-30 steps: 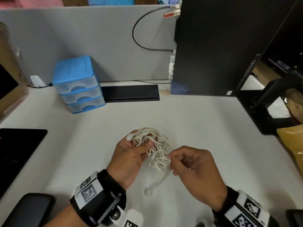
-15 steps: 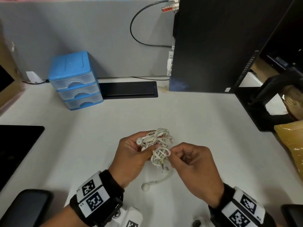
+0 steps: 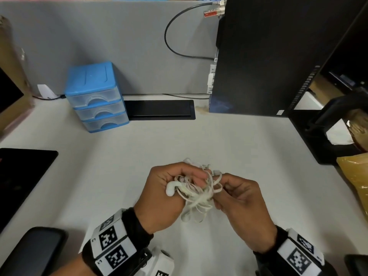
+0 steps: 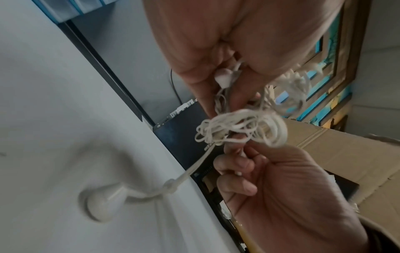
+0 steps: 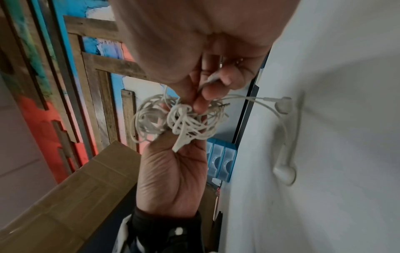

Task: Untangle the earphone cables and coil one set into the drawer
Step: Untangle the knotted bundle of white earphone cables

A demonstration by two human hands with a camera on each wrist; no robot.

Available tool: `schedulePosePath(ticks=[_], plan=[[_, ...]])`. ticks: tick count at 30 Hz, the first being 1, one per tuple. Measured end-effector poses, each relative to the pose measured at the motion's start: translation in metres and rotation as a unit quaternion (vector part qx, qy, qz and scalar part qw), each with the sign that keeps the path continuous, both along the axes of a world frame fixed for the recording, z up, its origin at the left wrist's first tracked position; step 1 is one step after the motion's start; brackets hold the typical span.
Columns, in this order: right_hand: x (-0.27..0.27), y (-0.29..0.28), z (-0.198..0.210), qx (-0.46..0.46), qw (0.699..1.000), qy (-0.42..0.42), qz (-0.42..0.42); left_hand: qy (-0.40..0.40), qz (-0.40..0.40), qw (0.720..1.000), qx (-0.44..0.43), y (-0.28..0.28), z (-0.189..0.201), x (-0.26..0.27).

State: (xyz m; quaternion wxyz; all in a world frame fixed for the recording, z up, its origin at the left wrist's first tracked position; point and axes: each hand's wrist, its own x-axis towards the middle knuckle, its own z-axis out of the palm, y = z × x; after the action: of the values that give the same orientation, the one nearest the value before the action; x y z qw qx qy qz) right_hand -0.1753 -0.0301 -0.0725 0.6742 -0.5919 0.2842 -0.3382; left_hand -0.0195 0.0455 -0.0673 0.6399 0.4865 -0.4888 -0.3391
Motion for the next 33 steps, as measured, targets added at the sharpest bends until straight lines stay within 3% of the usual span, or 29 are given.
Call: schedulePosePath(ticks=[6, 12, 18, 23, 29, 33], plan=[[0.001, 0.002, 0.005, -0.029, 0.999, 0.011, 0.025, -0.054, 0.032, 0.997, -0.048, 0.001, 0.008, 0.006], [0.000, 0.003, 0.007, 0.025, 0.999, -0.016, 0.022, 0.041, -0.009, 0.998, -0.051, 0.000, 0.003, 0.000], [0.000, 0.003, 0.011, 0.065, 0.998, -0.022, 0.009, 0.042, -0.007, 0.999, -0.029, -0.001, 0.000, 0.002], [0.000, -0.001, 0.010, 0.066, 0.996, 0.032, 0.046, 0.014, 0.020, 0.999, -0.045, -0.001, -0.004, 0.004], [0.000, -0.004, -0.001, 0.024, 0.997, 0.073, -0.019, -0.041, 0.058, 0.997, -0.025, -0.003, -0.006, 0.017], [-0.003, -0.014, 0.007, -0.023, 0.995, 0.055, -0.085, -0.038, -0.014, 0.999, -0.014, -0.002, -0.003, 0.017]])
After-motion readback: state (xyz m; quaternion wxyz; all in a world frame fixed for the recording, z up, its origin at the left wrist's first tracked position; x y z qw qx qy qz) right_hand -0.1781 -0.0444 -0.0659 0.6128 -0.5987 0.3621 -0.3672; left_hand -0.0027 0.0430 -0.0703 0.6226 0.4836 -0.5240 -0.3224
